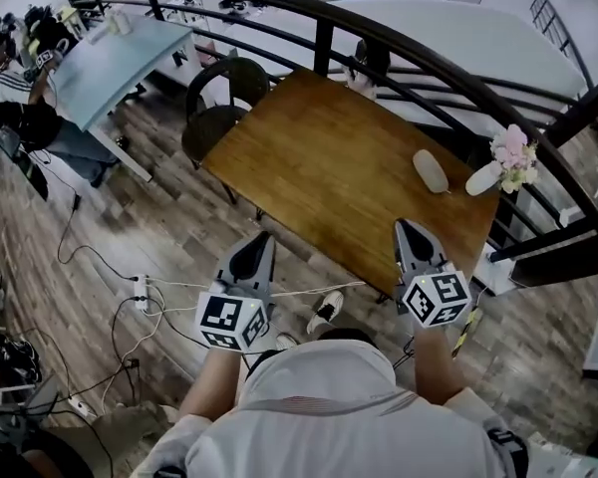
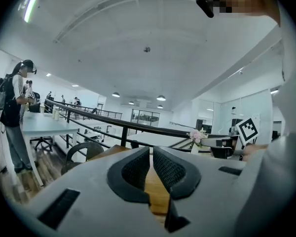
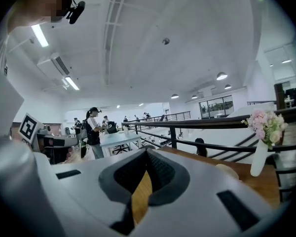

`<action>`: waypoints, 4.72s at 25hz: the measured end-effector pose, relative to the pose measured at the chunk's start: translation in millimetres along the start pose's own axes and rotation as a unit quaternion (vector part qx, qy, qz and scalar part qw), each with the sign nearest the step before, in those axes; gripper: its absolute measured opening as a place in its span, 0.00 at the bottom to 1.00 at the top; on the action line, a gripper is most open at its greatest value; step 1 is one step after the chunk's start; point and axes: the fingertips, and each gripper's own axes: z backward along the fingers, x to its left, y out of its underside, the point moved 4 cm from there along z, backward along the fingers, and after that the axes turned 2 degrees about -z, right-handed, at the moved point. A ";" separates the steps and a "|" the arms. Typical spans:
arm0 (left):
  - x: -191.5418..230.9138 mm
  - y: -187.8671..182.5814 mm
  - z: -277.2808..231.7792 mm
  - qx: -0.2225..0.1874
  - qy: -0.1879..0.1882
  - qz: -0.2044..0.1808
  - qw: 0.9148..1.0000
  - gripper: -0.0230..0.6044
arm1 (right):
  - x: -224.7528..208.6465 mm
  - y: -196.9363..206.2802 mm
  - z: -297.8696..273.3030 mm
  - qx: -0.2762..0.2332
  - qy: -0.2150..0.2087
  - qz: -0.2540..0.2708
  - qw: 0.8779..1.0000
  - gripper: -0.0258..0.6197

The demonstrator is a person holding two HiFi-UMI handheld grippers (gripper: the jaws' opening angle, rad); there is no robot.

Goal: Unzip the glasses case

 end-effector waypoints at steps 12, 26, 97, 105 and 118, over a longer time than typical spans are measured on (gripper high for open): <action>-39.3 -50.5 -153.9 0.042 0.039 -0.047 0.997 0.09 | -130.2 -26.9 -44.9 -0.033 0.009 -0.068 0.997 0.12; -96.1 -38.7 -253.8 0.058 0.211 -0.071 0.973 0.09 | -194.6 -1.0 35.9 -0.049 0.202 -0.089 0.974 0.12; -67.3 30.8 -333.4 0.178 0.231 -0.049 0.955 0.09 | -358.8 136.6 -126.5 0.180 0.189 -0.047 0.964 0.62; -65.1 -2.2 -325.8 0.136 0.270 -0.044 0.952 0.09 | -276.4 58.4 -82.4 0.049 0.183 -0.148 0.971 0.62; -59.3 -46.3 -322.3 0.072 0.331 -0.018 0.941 0.09 | -177.3 -48.2 -45.2 -0.116 0.145 -0.198 0.962 0.61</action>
